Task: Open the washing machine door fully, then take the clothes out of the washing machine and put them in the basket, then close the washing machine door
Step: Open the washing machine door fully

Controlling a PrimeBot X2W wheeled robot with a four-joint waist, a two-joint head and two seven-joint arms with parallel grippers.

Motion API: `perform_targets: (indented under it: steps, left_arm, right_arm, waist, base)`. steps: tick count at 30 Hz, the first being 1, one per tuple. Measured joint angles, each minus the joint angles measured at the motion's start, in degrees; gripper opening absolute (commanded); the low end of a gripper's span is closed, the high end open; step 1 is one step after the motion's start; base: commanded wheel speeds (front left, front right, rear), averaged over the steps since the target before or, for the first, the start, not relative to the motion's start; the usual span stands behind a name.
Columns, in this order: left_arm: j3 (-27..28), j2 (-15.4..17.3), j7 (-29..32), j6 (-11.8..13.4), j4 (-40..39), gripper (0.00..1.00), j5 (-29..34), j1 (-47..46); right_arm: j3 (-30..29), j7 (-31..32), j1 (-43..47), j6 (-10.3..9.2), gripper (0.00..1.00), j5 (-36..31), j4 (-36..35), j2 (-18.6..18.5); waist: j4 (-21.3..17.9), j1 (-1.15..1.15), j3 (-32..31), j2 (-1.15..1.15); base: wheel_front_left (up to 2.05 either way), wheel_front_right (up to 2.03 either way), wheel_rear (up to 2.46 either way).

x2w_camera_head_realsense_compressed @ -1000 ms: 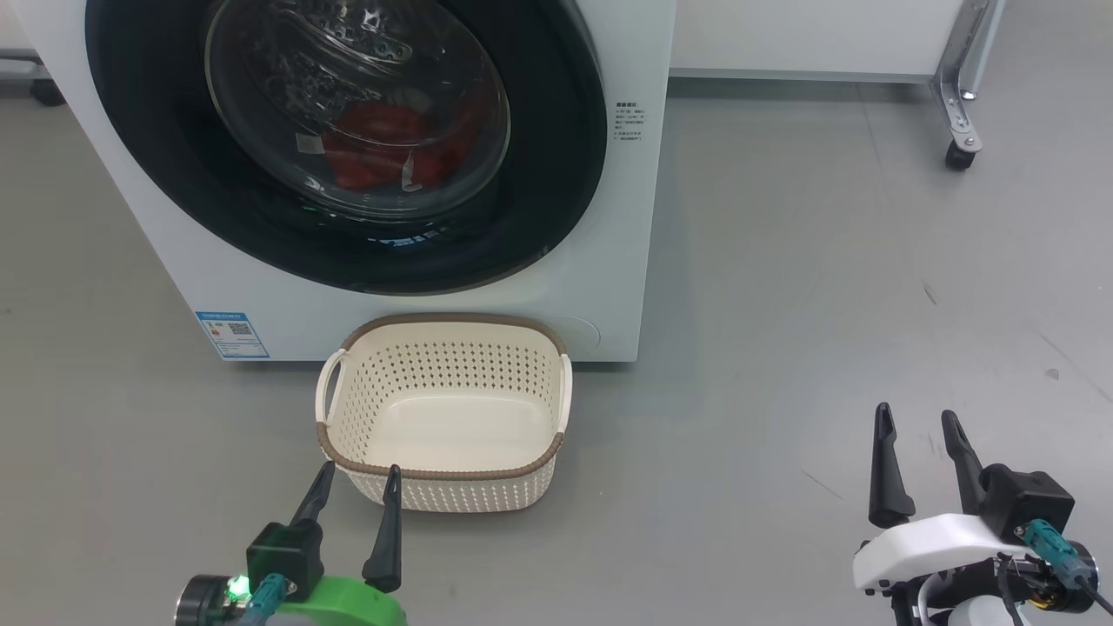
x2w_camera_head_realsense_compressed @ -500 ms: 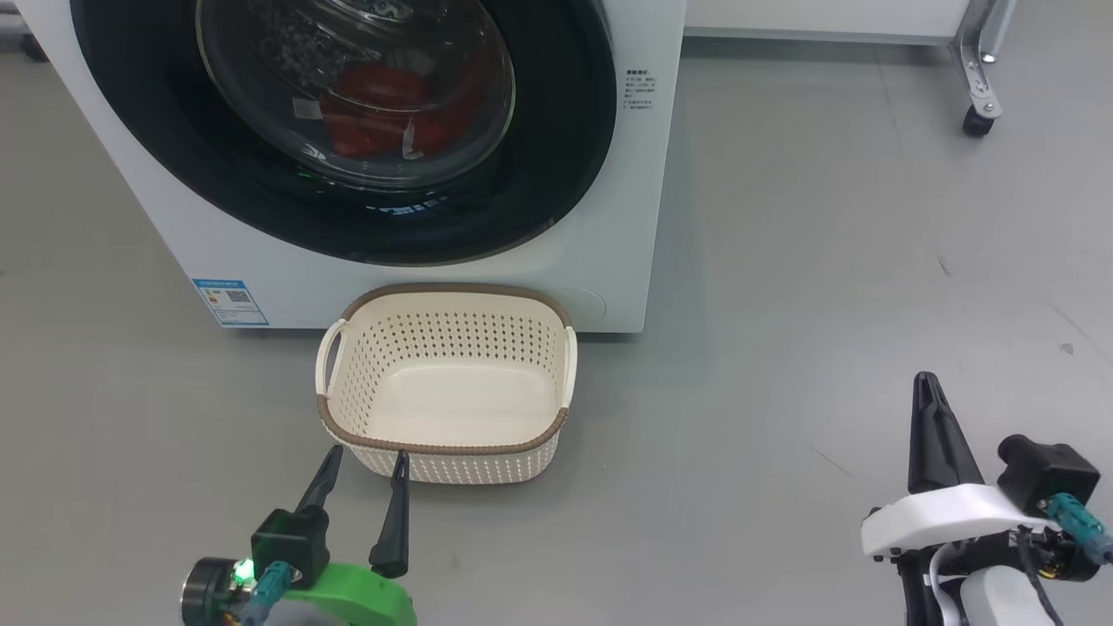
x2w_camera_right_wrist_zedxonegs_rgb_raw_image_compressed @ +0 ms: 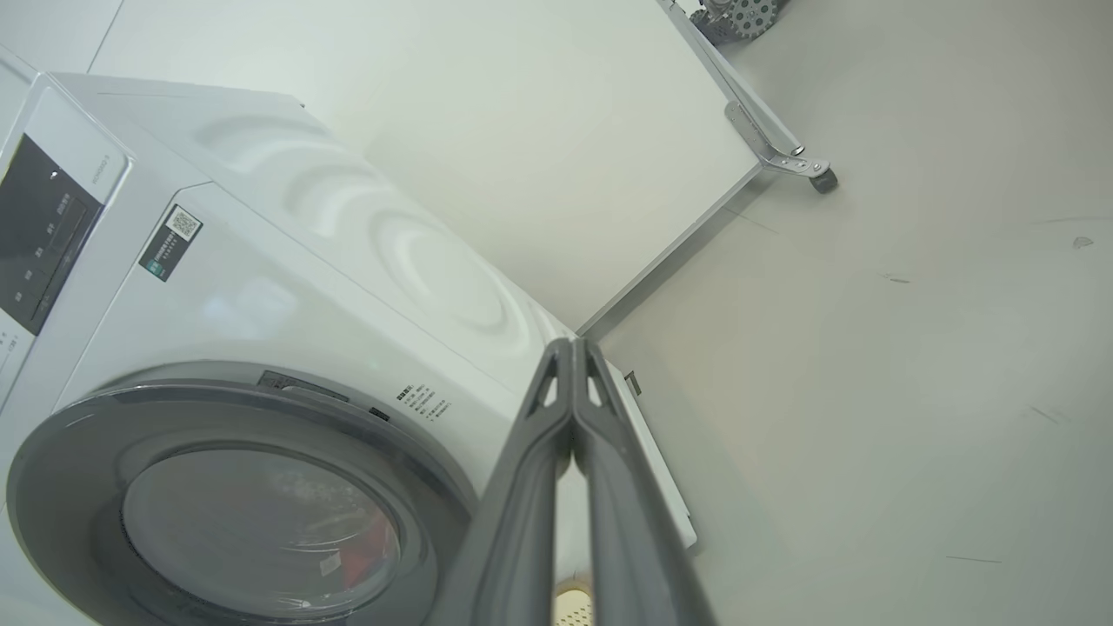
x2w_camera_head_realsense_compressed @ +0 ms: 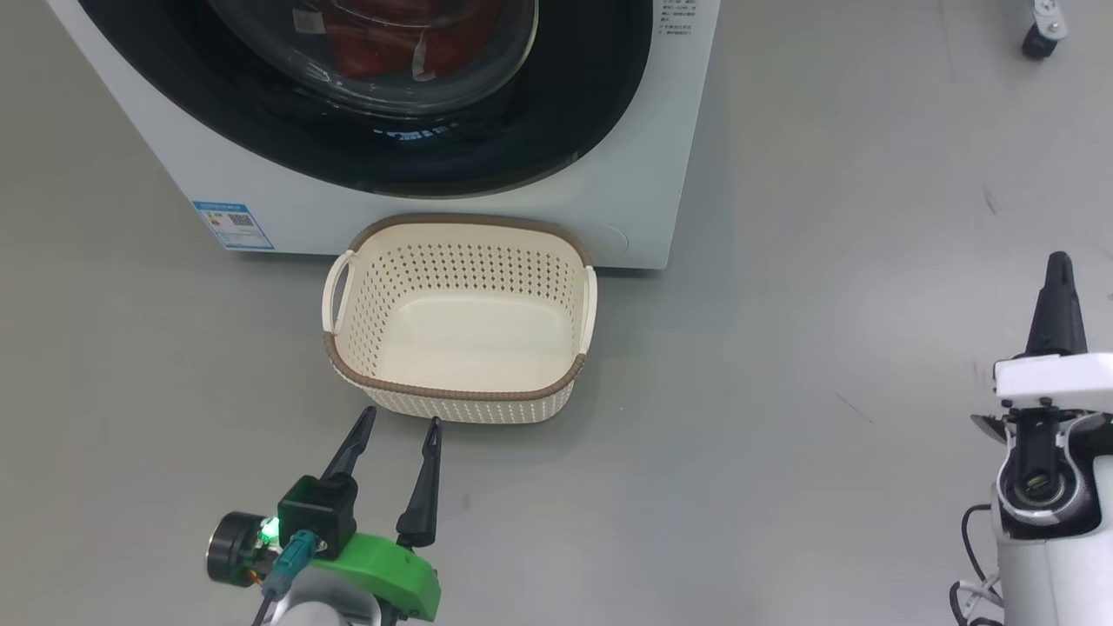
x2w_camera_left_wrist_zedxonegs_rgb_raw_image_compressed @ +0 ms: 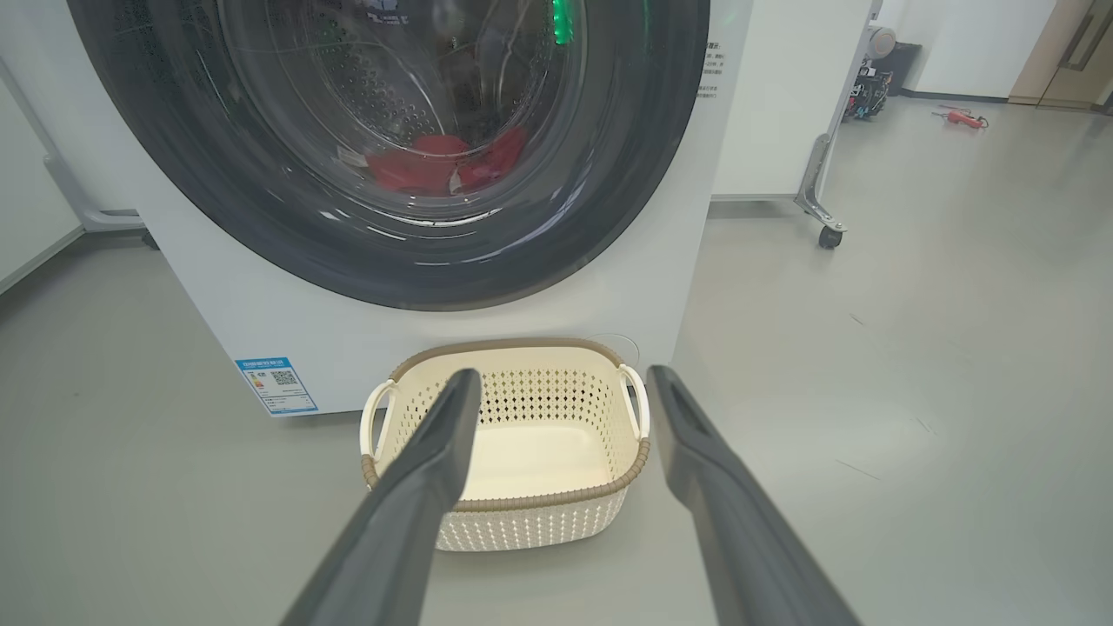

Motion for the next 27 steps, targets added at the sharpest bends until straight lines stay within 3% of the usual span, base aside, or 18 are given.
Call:
perform_targets:
  steps: [5,7,27]
  left_arm:
    - [-2.1,0.0,0.0,-0.5,-0.4,1.0,-0.6,-2.2]
    - [-2.1,0.0,0.0,-0.5,-1.1,1.0,-1.2,-3.1]
    - [-3.5,-0.1,0.0,-0.3,-2.8,1.0,-4.0,-9.0]
  right_arm:
    - [-3.6,4.3,-4.8,-0.19,0.0,8.6,0.0,0.0]
    - [-4.5,7.0,-8.2,-1.18,0.0,11.0,-0.4,-0.1]
    - [-3.2,22.0,-32.3,-6.26,0.0,18.0,0.3,-5.0]
  waist:
    - [1.4,0.0,2.4,0.0]
    - [2.5,0.0,3.9,0.0]
    - [8.0,0.0,14.8,0.0]
  base:
    - [0.0,0.0,0.0]
    - [0.0,0.0,0.0]
    - [0.0,0.0,0.0]
